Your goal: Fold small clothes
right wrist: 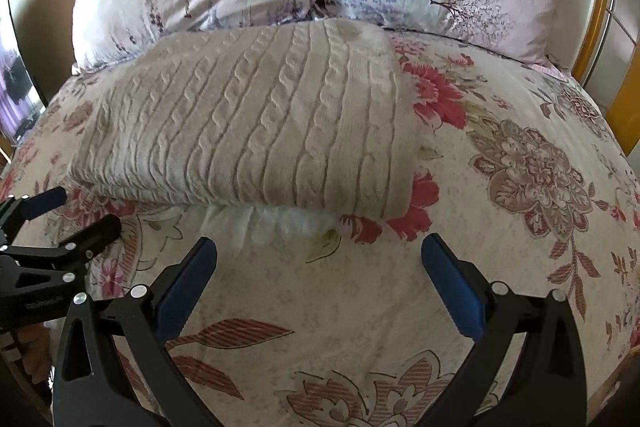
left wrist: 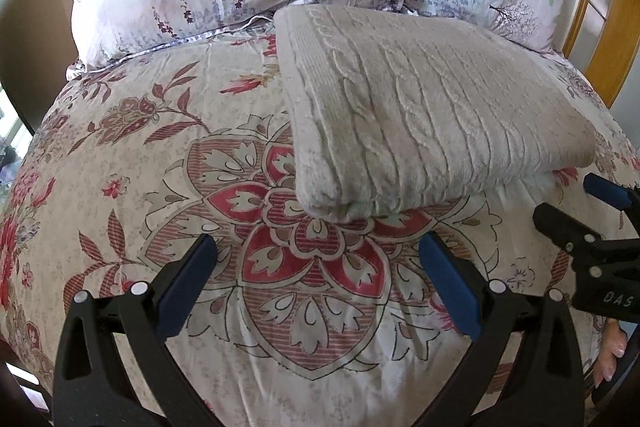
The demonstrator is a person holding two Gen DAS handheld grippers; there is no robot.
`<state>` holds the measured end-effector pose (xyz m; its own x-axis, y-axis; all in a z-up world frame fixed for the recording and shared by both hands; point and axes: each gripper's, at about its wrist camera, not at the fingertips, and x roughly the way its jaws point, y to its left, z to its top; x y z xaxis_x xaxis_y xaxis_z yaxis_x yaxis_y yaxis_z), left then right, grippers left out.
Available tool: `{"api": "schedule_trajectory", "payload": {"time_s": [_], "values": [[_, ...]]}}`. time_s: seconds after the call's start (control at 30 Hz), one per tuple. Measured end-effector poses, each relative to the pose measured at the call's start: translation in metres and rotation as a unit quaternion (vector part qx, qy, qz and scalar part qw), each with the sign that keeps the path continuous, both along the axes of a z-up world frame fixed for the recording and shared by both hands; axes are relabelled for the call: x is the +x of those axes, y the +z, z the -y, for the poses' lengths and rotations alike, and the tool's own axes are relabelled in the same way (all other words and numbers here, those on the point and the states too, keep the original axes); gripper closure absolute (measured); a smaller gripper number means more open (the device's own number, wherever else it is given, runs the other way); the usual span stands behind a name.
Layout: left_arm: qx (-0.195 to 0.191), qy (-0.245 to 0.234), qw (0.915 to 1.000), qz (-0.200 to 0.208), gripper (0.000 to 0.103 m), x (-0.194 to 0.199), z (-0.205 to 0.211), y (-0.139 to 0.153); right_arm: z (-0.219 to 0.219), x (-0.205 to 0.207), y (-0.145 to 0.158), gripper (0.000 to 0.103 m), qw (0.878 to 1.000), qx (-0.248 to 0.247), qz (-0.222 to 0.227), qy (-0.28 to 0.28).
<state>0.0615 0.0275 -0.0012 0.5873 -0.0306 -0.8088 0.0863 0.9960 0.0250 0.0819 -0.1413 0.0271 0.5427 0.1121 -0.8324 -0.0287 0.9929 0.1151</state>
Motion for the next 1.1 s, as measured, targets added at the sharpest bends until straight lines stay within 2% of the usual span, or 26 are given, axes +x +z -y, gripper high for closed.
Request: {"api": "schedule_trajectory", "payload": {"time_s": [1.1], "values": [[0.0,0.003,1.0,0.002,0.002,-0.0012,0.0008,-0.0004,0.0005,0.0013,-0.0049,0.001,1.0,-0.004,-0.005,0.0]]}}
